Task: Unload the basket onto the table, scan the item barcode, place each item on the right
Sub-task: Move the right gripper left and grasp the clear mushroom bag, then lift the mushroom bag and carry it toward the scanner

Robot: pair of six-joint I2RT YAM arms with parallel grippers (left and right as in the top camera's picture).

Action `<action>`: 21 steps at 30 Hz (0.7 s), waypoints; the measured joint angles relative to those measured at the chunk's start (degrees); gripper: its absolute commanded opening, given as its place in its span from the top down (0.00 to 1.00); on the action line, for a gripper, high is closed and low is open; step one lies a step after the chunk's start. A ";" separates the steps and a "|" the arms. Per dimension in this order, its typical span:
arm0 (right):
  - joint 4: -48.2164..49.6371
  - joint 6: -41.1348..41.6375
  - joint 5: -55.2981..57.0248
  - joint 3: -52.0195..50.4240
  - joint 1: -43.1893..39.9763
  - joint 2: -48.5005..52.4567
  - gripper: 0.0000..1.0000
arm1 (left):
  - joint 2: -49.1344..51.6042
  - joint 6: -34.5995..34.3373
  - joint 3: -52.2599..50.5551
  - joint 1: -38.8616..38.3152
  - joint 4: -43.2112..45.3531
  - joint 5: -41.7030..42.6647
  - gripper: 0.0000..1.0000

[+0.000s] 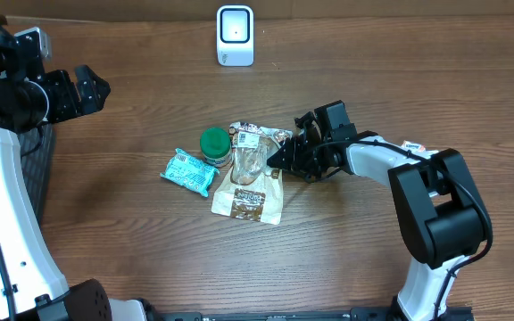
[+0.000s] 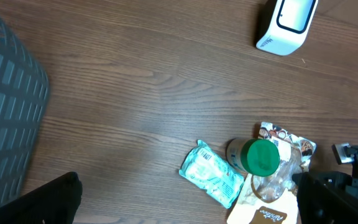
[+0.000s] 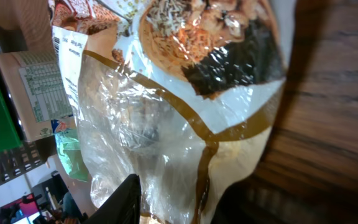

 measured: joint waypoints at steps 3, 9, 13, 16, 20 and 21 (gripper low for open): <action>2.10 0.72 -0.13 -0.02 0.63 0.28 0.70 | 0.00 0.00 0.00 0.00 0.00 0.00 0.00; 15.41 2.49 -5.60 -0.15 2.29 1.92 0.64 | 0.00 0.00 0.00 0.00 -0.02 0.00 0.00; 24.30 4.20 -11.54 -0.09 2.86 1.95 0.61 | 0.00 0.00 0.00 0.00 0.00 0.00 0.00; 26.25 5.75 -13.62 -0.09 3.61 1.95 0.57 | 0.00 -0.02 0.00 0.00 0.00 0.00 0.00; 22.34 6.49 -12.59 -0.07 4.81 1.95 0.57 | 0.00 -0.02 0.00 0.00 0.00 0.00 0.00; 20.96 6.71 -11.58 -0.09 5.22 1.95 0.57 | 0.00 0.00 0.00 0.00 0.00 0.00 0.00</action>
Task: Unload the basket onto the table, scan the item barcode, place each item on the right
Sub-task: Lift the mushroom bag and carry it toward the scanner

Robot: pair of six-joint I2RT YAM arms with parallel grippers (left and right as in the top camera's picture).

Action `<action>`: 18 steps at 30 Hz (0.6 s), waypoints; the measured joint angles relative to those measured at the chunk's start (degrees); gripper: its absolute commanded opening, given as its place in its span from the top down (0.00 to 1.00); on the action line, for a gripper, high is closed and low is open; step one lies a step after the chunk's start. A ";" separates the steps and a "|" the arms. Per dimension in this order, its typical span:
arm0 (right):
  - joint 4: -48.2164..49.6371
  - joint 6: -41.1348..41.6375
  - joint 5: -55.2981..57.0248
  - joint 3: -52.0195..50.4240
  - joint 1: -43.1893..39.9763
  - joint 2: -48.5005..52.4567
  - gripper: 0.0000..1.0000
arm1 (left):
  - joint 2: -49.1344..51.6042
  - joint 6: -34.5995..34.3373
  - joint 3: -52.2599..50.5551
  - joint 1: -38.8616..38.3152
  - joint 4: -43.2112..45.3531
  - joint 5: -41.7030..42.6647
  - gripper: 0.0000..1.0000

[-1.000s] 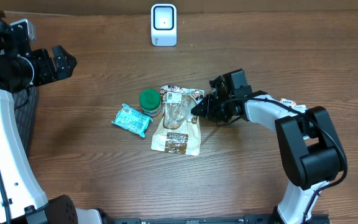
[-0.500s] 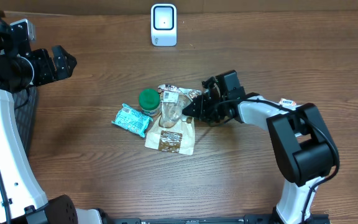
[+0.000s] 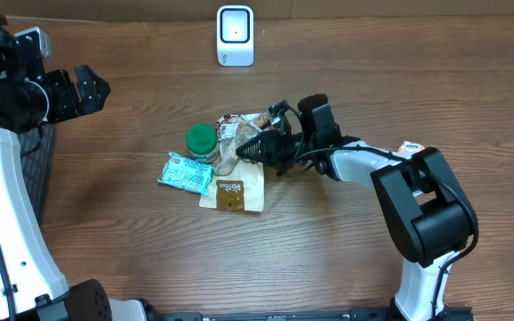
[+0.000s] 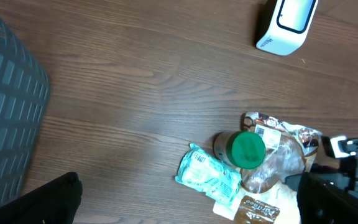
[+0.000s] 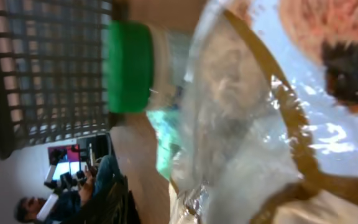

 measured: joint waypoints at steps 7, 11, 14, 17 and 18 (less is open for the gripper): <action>-0.39 0.33 6.23 0.00 3.89 0.00 0.62 | 0.00 0.00 0.00 0.00 0.00 0.00 0.00; 0.35 0.85 8.72 0.00 5.77 0.00 0.75 | 0.00 0.00 0.00 0.00 -0.02 0.00 0.00; 0.28 1.14 9.55 0.02 5.90 0.00 0.84 | 0.00 0.00 0.00 0.00 0.00 0.00 0.00; 0.26 1.44 9.60 0.00 5.55 0.00 0.90 | 0.00 0.00 0.00 0.00 0.00 0.00 0.00; 0.24 1.53 9.40 0.02 5.33 0.00 0.91 | 0.00 0.00 0.00 0.00 0.00 0.00 0.00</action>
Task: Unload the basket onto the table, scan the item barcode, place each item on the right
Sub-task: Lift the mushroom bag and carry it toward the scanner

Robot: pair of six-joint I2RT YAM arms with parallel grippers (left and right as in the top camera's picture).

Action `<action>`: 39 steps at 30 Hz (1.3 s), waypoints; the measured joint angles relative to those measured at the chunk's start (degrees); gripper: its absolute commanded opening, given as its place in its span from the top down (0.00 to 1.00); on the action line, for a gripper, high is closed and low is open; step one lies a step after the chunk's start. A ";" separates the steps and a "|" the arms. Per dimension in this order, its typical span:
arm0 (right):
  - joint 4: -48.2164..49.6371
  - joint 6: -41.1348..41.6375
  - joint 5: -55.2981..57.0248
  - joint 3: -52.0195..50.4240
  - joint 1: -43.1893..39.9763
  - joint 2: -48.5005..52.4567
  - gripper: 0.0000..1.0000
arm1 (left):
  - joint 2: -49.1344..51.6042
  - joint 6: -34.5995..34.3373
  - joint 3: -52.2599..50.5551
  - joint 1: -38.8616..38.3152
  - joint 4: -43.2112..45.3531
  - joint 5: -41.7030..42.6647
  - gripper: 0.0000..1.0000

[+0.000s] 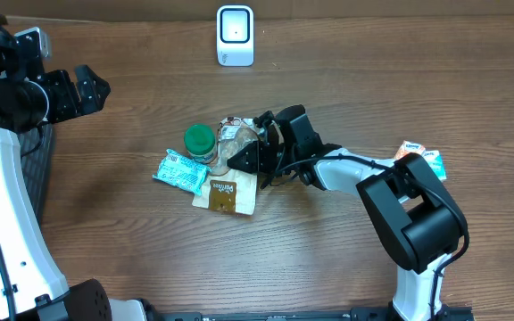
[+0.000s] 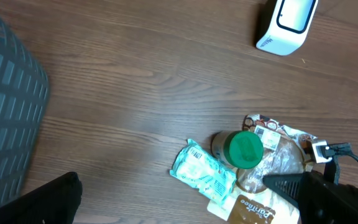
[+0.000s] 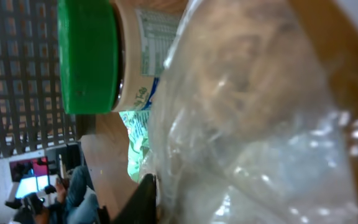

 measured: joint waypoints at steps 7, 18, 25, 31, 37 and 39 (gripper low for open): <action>-1.40 -2.47 -5.62 -0.02 -3.76 -0.20 0.96 | 0.00 -0.02 0.00 0.00 0.00 0.00 0.00; -2.93 -10.47 -20.74 0.66 -12.33 -10.19 0.96 | 0.00 0.00 0.00 0.00 0.00 0.00 0.00; -14.99 -15.82 -23.61 8.35 -14.03 -11.56 0.96 | 0.00 0.00 0.00 0.00 -0.02 0.00 0.00; -38.53 -28.98 -18.69 17.94 -12.98 -11.56 0.96 | 0.00 0.00 0.00 0.00 0.00 0.00 0.00; -56.57 -48.15 -18.91 27.98 -12.55 -11.56 0.96 | 0.00 0.00 0.00 0.00 0.00 0.00 0.01; -59.34 -55.98 -20.98 30.21 -12.52 -11.58 0.96 | 0.00 0.00 0.00 0.00 0.00 0.00 0.00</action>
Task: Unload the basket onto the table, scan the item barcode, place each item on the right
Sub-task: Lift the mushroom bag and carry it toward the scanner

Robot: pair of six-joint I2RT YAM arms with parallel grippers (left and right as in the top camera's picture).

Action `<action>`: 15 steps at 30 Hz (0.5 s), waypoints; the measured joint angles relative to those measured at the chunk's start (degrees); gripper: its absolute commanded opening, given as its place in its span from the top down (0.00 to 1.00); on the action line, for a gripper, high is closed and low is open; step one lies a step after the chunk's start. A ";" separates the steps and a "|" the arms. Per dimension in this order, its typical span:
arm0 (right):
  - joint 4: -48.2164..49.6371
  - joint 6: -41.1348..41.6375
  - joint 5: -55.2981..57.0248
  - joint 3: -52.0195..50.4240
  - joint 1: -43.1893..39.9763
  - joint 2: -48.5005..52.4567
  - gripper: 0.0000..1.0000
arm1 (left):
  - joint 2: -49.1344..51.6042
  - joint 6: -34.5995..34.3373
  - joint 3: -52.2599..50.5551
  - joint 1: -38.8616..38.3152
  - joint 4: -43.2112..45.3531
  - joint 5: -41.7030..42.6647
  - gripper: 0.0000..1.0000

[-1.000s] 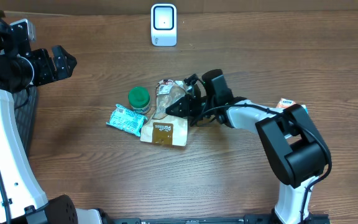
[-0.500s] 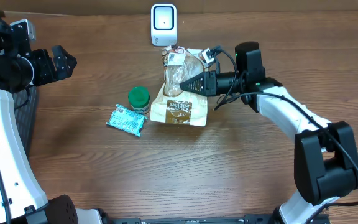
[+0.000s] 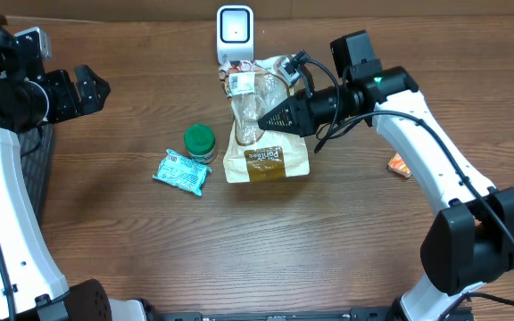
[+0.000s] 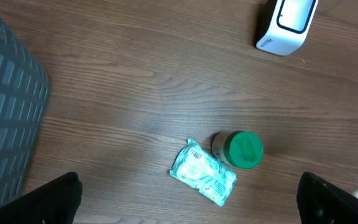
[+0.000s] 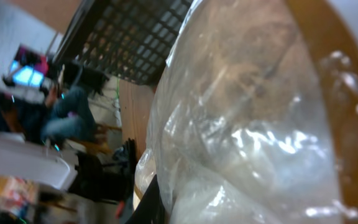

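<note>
My right gripper (image 3: 279, 114) is shut on a clear-and-brown food bag (image 3: 263, 120) and holds it up off the table, just below the white barcode scanner (image 3: 235, 36). A white label shows near the top of the bag, close to the scanner. In the right wrist view the bag (image 5: 247, 112) fills the frame, with one dark finger (image 5: 157, 202) at its edge. My left gripper (image 3: 95, 87) hangs open at the far left, high above the table, with nothing between its fingers.
A green-lidded jar (image 3: 199, 141) and a teal packet (image 3: 181, 172) lie left of the bag. An orange packet (image 3: 398, 163) lies on the right. A dark basket (image 4: 5, 112) stands at the left edge.
The right gripper went from low on the table beside the jar to up and back near the scanner, with the bag in it. The jar, the teal packet and the left arm stayed put.
The right gripper lay at the bag's right edge on the table. It then stood further left, and the bag, jar and teal packet had shifted left with it. Now the bag is held up below the scanner. The left arm stayed still.
</note>
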 measured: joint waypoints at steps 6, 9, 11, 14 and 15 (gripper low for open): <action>0.02 -10.78 -0.33 0.44 -0.02 -0.07 0.96 | 0.00 0.00 0.00 0.00 0.00 0.00 0.00; 0.57 -13.49 0.17 0.44 -0.02 -0.07 0.96 | 0.00 0.00 0.00 0.00 0.00 0.00 0.00; 0.63 -14.73 0.52 0.44 -0.02 -0.07 0.96 | 0.00 0.00 0.00 0.00 0.00 0.00 0.00; 0.83 -16.37 0.63 0.44 -0.02 -0.07 0.96 | 0.00 0.00 0.00 0.00 0.00 0.00 0.00; 1.05 -16.76 0.70 0.44 0.00 -0.07 0.96 | 0.00 0.00 0.00 0.00 0.00 0.00 0.00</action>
